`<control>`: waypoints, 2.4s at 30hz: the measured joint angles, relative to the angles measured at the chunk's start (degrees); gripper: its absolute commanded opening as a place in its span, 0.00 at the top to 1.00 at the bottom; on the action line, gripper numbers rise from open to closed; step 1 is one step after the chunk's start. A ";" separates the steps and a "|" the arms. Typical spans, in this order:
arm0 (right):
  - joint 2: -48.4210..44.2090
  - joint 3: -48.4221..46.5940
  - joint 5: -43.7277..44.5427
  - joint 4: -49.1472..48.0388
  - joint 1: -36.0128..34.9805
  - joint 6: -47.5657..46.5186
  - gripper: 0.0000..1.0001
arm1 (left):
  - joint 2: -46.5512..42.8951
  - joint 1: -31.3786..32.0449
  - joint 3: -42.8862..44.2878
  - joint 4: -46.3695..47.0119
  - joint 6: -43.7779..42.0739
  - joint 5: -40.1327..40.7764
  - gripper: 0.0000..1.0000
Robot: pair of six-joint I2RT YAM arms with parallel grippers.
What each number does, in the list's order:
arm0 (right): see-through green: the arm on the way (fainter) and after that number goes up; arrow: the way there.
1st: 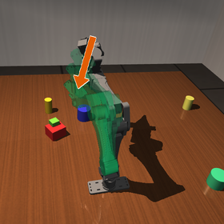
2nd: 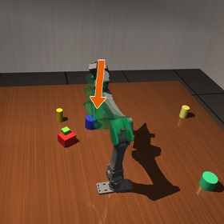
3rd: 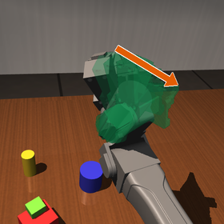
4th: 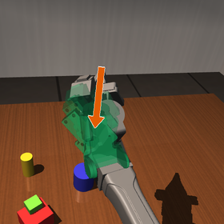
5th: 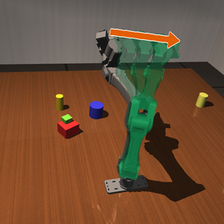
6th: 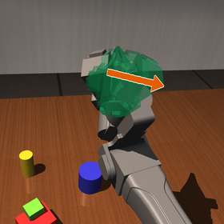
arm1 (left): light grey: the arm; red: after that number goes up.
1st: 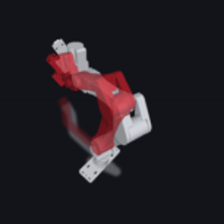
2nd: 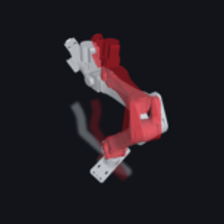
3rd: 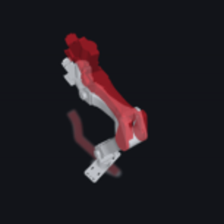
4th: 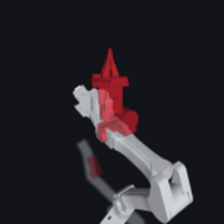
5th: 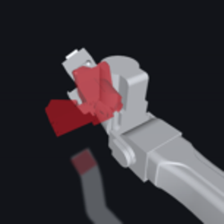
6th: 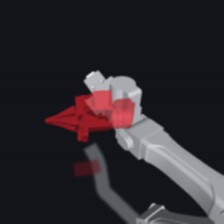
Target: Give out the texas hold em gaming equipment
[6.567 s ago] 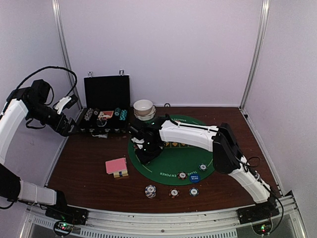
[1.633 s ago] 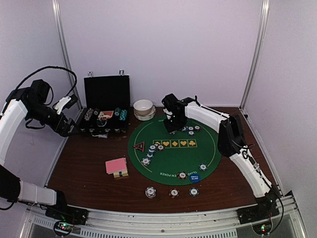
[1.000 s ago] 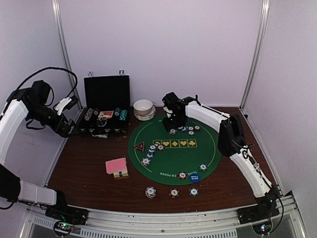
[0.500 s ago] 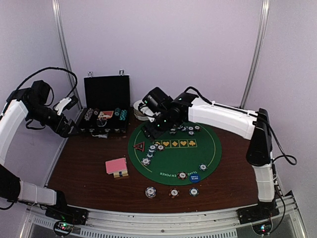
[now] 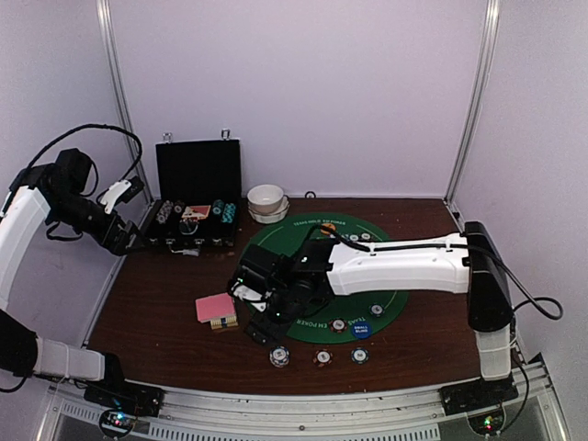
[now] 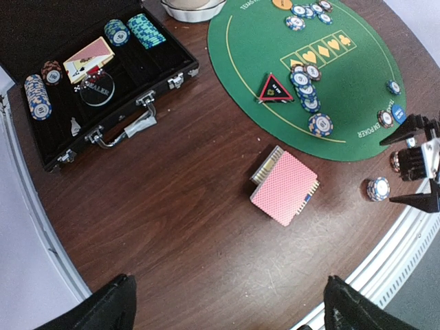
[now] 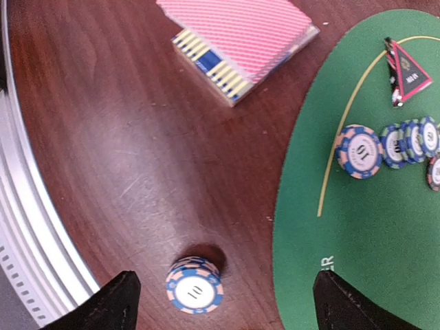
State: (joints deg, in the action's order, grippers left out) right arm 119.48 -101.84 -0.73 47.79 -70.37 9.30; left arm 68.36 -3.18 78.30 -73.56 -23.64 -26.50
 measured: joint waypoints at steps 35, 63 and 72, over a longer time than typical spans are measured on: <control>7.04 2.58 -3.76 2.56 -2.58 -2.10 0.37 | -0.28 0.00 0.00 -0.04 0.02 -0.11 0.02; 5.40 2.56 -3.54 5.09 -3.17 -2.51 0.55 | -0.28 0.00 0.00 -0.04 0.02 -0.11 0.02; 5.40 2.34 -3.50 5.22 -3.17 -2.86 0.86 | -0.31 0.00 0.00 -0.04 0.02 -0.09 0.02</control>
State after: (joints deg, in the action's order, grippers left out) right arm 124.88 -99.50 -4.23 53.01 -73.54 6.44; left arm 68.05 -3.18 78.30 -73.60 -23.62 -26.59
